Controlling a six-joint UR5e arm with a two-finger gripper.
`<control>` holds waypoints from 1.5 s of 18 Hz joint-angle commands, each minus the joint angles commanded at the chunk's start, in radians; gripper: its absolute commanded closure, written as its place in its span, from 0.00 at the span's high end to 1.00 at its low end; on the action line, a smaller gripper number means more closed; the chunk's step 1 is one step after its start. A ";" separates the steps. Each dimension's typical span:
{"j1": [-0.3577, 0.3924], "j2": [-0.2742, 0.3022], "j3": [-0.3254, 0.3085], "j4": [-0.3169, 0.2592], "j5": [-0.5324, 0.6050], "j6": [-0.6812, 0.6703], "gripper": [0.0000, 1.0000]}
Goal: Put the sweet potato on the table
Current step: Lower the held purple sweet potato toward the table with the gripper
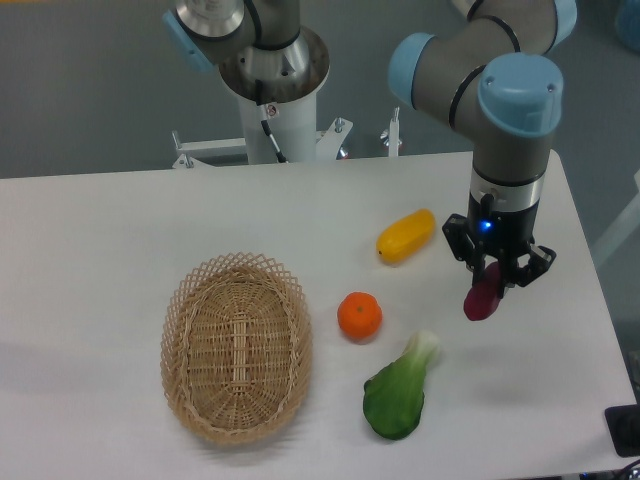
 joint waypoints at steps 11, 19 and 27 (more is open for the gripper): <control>0.002 0.011 -0.054 0.008 0.000 0.011 0.21; 0.037 0.040 -0.141 0.015 0.035 0.176 0.21; 0.178 -0.009 -0.196 0.046 0.038 0.449 0.21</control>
